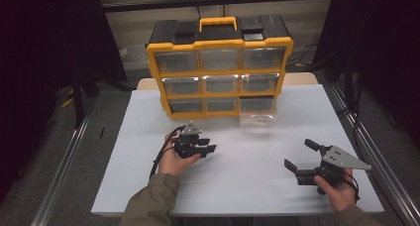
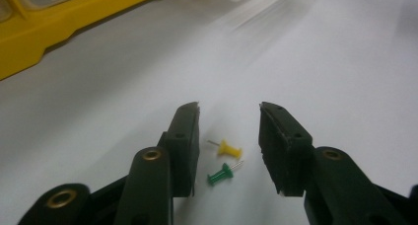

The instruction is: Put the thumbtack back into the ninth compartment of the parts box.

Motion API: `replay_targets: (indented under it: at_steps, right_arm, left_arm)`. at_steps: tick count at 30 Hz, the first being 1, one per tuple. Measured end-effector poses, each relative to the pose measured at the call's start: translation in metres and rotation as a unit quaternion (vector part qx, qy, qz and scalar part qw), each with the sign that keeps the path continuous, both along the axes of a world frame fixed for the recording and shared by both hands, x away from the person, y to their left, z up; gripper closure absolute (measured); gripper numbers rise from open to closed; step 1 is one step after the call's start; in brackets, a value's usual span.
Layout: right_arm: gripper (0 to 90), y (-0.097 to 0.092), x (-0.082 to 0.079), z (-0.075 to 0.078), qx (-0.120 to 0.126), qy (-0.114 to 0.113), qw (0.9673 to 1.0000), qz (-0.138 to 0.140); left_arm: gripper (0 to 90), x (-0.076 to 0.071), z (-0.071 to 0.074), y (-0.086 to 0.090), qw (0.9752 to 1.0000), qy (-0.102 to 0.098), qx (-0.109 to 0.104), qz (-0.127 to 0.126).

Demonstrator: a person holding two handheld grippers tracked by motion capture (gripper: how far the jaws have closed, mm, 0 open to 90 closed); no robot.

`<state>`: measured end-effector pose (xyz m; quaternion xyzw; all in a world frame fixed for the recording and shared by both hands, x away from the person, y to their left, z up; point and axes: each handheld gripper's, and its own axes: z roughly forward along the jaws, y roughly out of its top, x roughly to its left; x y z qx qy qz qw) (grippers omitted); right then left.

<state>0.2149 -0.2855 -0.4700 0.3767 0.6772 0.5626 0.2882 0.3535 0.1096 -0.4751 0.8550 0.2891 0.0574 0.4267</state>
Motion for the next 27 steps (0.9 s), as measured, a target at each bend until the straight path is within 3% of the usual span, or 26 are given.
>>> replay_targets:
  at_steps: [5,12,16,17,19,21,27]
  right_arm:
    - [0.0,0.0,-0.0002,0.0,0.0,0.0,1.0,0.001]
    - [0.0,-0.0004,-0.0001,0.0002,-0.001,-0.002,1.0,0.0]
    - [0.0,-0.0001,-0.0001,-0.0002,-0.001,0.001,1.0,0.0]
    - [0.0,0.0002,-0.0001,-0.0002,-0.001,0.0,1.0,0.002]
    - [0.0,0.0005,-0.0003,0.0001,-0.003,0.001,1.0,0.002]
    - [0.0,0.0008,0.0,-0.0002,-0.002,0.0,1.0,0.002]
    - [0.0,0.0005,0.0,-0.0004,-0.005,0.0,1.0,0.003]
  left_arm:
    - [64.5,0.0009,-0.0026,-0.001,0.9999,0.007,0.015,0.002]
    - [66.4,-0.0016,-0.0033,0.0006,0.9999,0.01,0.011,-0.006]
    - [69.5,-0.0029,-0.0042,0.004,0.9998,0.012,0.016,-0.005]
    - [70.6,-0.0034,-0.0034,0.0051,0.9995,0.014,0.027,-0.005]
    - [73.4,-0.0037,-0.0056,0.0051,0.9997,0.014,0.021,-0.006]
    - [75.4,-0.0037,-0.0054,0.0057,0.9994,0.016,0.031,-0.006]
    - [77.5,-0.0036,-0.0059,0.0052,0.9992,0.019,0.034,-0.012]
